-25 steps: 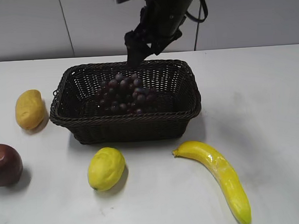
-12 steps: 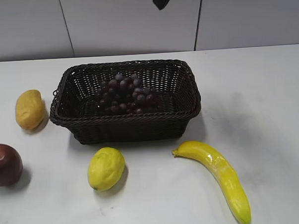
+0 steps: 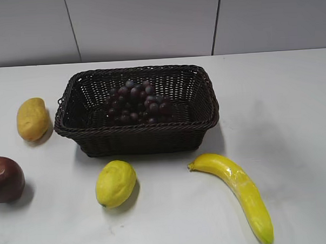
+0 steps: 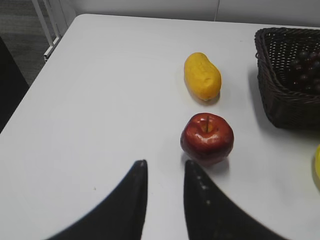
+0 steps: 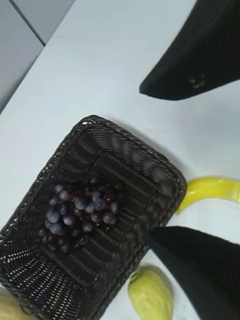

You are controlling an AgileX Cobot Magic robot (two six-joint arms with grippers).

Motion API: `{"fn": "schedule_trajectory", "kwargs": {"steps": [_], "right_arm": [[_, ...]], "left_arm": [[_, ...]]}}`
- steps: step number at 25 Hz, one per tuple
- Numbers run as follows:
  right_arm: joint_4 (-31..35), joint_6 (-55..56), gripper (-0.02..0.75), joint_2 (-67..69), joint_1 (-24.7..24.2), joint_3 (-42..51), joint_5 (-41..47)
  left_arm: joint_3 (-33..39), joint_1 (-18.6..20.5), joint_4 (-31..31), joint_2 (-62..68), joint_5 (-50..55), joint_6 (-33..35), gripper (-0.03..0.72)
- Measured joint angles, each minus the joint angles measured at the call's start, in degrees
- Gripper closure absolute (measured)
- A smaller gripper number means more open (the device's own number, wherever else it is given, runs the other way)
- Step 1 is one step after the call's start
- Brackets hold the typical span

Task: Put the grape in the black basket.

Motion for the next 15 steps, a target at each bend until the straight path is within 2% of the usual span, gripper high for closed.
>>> {"fn": "schedule_trajectory", "kwargs": {"steps": [11, 15], "right_arm": [[-0.24, 3.6, 0.144, -22.42, 0.0, 33.18, -0.25], [-0.44, 6.24, 0.144, -30.96, 0.0, 42.46, -1.98]], "left_arm": [[0.0, 0.0, 0.0, 0.0, 0.0, 0.0, 0.457], [0.0, 0.0, 0.0, 0.0, 0.0, 0.0, 0.457]]}}
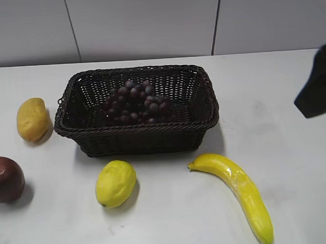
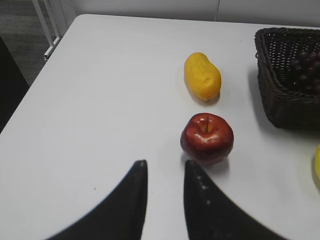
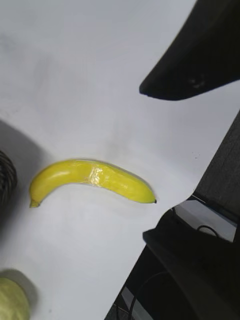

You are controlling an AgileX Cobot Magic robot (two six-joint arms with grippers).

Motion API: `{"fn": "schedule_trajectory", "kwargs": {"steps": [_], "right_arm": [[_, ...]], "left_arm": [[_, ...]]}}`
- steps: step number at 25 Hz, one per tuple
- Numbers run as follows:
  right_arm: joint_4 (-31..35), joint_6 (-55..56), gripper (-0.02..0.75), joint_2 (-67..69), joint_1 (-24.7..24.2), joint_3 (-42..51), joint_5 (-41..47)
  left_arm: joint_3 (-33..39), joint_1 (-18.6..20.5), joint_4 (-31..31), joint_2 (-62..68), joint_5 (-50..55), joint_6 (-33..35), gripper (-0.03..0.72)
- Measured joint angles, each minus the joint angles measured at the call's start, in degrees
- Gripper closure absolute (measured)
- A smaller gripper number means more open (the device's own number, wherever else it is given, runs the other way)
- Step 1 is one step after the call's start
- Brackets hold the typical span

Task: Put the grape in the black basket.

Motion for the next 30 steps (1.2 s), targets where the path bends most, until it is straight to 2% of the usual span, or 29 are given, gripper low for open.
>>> {"fn": "schedule_trajectory", "kwargs": {"steps": [9, 14, 17, 22, 30], "right_arm": [[-5.24, 6.5, 0.144, -18.02, 0.0, 16.75, -1.4], [-5.91, 10.38, 0.144, -25.1, -1.0, 23.8, -1.17], [-5.97, 11.16, 0.144, -28.75, -4.98, 27.77, -0.04], [-6.04, 11.3, 0.144, -36.02, -15.14, 30.73, 0.42], [-6.21, 8.67, 0.144, -49.54, -25.39, 33.76, -3.06]], "left_arm": [[0.0, 0.0, 0.0, 0.0, 0.0, 0.0, 0.457], [0.0, 0.0, 0.0, 0.0, 0.0, 0.0, 0.457], [0.0, 0.0, 0.0, 0.0, 0.0, 0.0, 0.455], [0.0, 0.0, 0.0, 0.0, 0.0, 0.0, 0.456], [0.0, 0.0, 0.0, 0.0, 0.0, 0.0, 0.456]]}}
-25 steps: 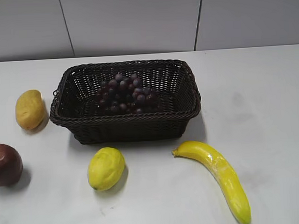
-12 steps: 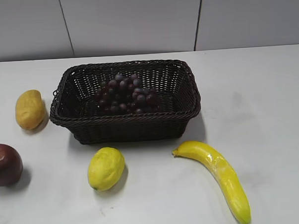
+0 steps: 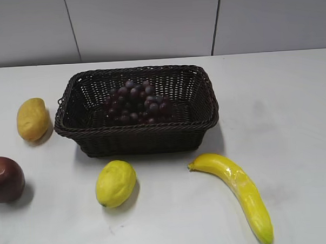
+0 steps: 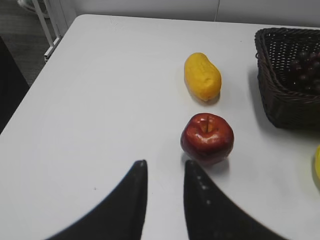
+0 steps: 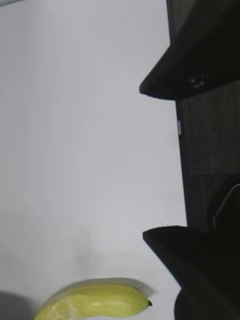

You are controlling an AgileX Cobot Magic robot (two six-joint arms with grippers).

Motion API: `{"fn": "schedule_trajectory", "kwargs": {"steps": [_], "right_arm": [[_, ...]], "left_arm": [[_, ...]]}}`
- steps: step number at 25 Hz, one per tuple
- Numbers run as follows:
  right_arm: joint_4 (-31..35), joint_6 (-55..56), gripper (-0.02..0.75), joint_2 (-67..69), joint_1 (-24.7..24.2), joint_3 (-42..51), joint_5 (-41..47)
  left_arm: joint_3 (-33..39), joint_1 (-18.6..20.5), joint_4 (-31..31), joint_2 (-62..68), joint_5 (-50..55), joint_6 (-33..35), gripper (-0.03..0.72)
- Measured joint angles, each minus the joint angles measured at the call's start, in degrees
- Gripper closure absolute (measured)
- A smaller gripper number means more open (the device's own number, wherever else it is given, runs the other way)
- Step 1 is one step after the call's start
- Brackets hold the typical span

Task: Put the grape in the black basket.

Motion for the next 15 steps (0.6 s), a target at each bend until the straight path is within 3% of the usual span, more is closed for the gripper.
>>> {"fn": "schedule_trajectory", "kwargs": {"steps": [6, 15], "right_arm": [[2.23, -5.9, 0.144, -10.86, -5.02, 1.26, -2.75], [5.45, -9.14, 0.145, -15.86, -6.0, 1.89, -4.06]], "left_arm": [[0.0, 0.0, 0.0, 0.0, 0.0, 0.0, 0.456], [0.0, 0.0, 0.0, 0.0, 0.0, 0.0, 0.456]]}}
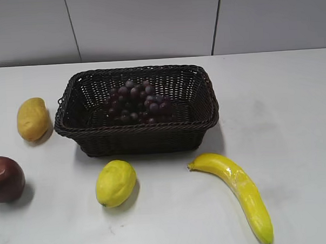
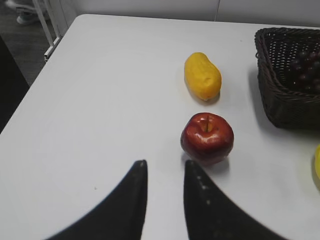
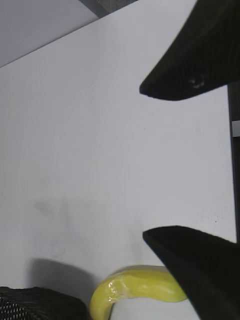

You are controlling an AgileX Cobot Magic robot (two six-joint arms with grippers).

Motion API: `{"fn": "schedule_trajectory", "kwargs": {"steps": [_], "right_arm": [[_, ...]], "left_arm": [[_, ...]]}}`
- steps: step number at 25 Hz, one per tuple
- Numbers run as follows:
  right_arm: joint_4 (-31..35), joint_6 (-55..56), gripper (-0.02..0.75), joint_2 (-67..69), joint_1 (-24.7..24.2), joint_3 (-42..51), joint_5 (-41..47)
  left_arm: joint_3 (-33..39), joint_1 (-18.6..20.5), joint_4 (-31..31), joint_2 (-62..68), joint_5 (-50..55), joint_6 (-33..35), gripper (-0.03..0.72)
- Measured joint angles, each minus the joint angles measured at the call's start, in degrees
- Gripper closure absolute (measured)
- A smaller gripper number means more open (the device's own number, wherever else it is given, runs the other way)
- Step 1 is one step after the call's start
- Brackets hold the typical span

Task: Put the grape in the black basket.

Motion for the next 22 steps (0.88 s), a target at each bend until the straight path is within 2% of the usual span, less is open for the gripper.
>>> {"fn": "schedule_trajectory", "kwargs": {"steps": [22], "right_arm": [[0.11, 0.0, 0.146, 0.0, 0.0, 0.0, -0.14]], "left_arm": [[0.0, 0.0, 0.0, 0.0, 0.0, 0.0, 0.456]]}}
